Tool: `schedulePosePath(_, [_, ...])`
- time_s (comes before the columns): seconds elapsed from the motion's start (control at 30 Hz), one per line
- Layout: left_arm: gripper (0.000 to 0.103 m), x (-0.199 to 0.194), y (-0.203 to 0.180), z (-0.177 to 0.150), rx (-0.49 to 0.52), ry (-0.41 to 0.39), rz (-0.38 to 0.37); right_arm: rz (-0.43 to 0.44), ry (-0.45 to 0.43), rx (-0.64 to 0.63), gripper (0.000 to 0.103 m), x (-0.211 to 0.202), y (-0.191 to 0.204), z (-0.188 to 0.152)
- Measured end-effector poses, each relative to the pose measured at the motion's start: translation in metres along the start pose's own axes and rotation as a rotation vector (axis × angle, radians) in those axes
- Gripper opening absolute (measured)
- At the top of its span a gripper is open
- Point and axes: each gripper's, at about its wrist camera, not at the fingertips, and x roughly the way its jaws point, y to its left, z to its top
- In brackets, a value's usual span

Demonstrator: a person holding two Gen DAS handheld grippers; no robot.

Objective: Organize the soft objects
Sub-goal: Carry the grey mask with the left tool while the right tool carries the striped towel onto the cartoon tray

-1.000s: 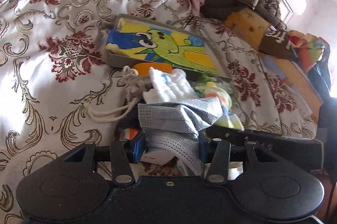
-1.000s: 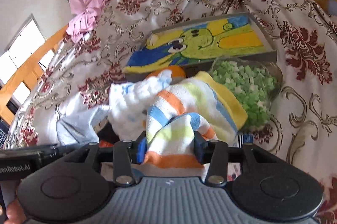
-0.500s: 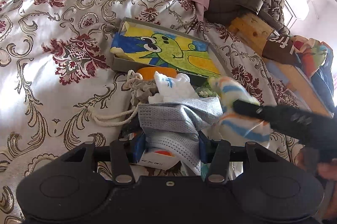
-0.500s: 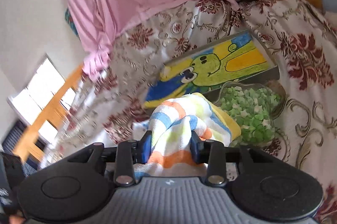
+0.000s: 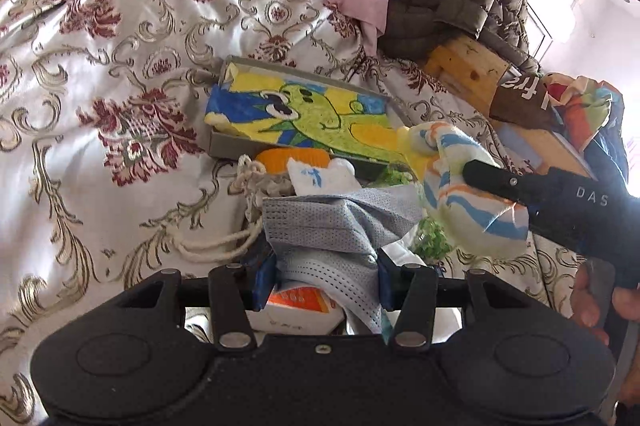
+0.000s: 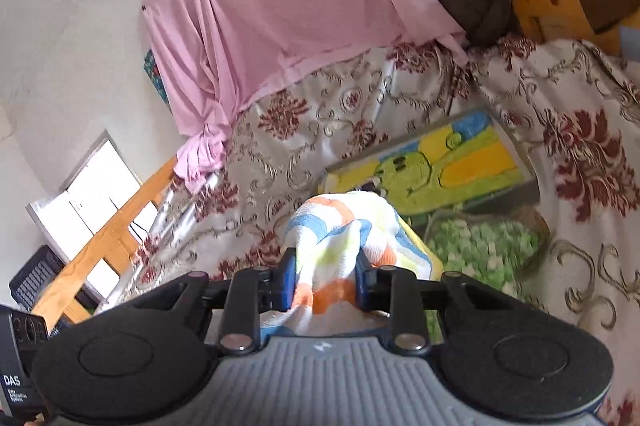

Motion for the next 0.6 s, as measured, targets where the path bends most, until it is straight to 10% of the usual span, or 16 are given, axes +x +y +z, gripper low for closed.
schedulePosePath(0.37, [0.054, 0.066, 0.013, 0.101, 0.010, -0.102, 0.050, -0.052, -0.043, 0.131, 0.031, 0.104, -0.056, 0.050])
schedulePosePath(0.6, [0.054, 0.165, 0.021, 0.150, -0.016, -0.009, 0.105, -0.135, -0.014, 0.174, 0.031, 0.167, -0.085, 0.066])
